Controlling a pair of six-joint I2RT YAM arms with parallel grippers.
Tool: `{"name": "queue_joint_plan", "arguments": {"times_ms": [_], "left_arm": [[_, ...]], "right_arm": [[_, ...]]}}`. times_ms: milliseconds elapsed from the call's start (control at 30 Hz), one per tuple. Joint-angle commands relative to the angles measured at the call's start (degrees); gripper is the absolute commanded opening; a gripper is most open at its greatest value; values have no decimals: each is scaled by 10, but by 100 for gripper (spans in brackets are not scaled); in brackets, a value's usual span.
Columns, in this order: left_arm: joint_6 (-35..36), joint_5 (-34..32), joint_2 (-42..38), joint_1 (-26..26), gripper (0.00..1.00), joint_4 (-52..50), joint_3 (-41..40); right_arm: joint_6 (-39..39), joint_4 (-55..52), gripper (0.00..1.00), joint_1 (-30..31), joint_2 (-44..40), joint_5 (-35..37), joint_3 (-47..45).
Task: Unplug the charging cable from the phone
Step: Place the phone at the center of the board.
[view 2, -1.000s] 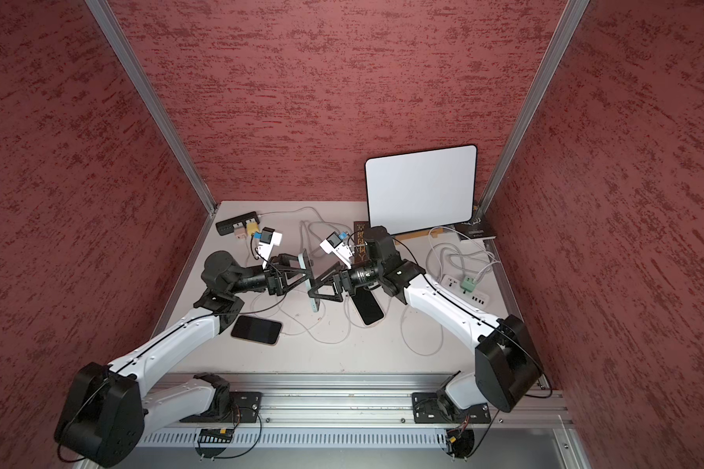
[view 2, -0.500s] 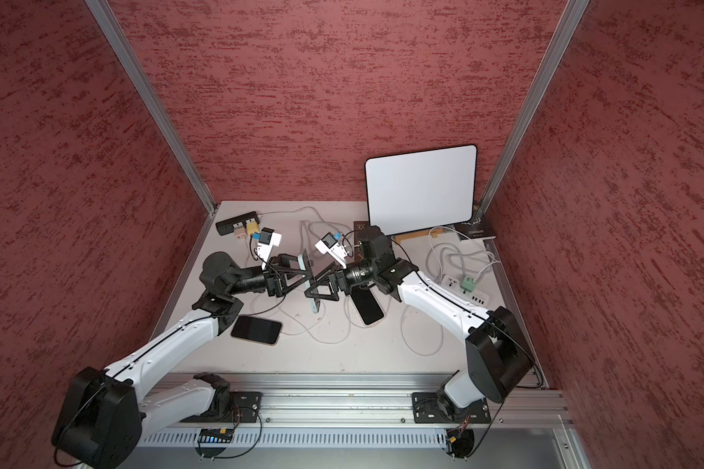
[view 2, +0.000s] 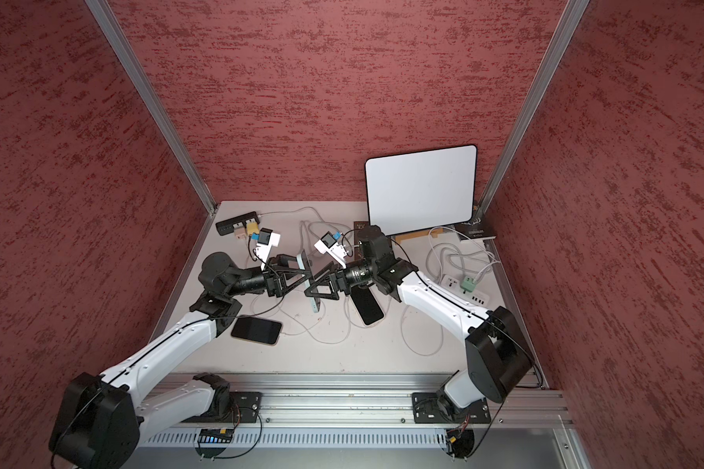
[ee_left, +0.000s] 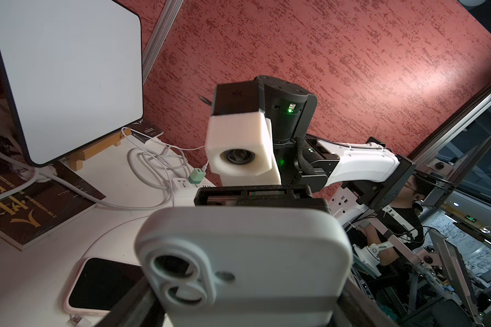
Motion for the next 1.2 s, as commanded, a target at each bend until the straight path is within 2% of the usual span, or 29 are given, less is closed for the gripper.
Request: {"name": "queue_joint_plan", "arguments": {"times_ms": [0, 167, 267, 467, 567, 733, 800, 1000, 1167], "left_arm": [[37, -55, -24, 0, 97, -59, 15], [40, -124, -51, 10, 100, -99, 2], [44, -186, -72, 13, 100, -130, -4], [54, -321, -117, 13, 100, -212, -8], [53, -363, -133, 13, 100, -242, -5], [55, -404, -150, 12, 100, -281, 5], [57, -414, -155, 12, 100, -293, 8], [64, -441, -167, 12, 100, -314, 10], [67, -454, -171, 12, 100, -322, 11]], "right_arm": [[-16, -30, 32, 3, -12, 42, 7], [-34, -97, 24, 3, -13, 83, 15], [-38, -133, 21, 3, -9, 113, 22], [-30, -254, 21, 9, 21, 241, 61], [-31, -318, 22, 23, 41, 320, 92], [-36, -434, 26, 58, 88, 483, 157], [-36, -464, 26, 69, 106, 528, 175], [-35, -516, 28, 97, 161, 596, 216], [-37, -538, 30, 115, 207, 618, 235]]}}
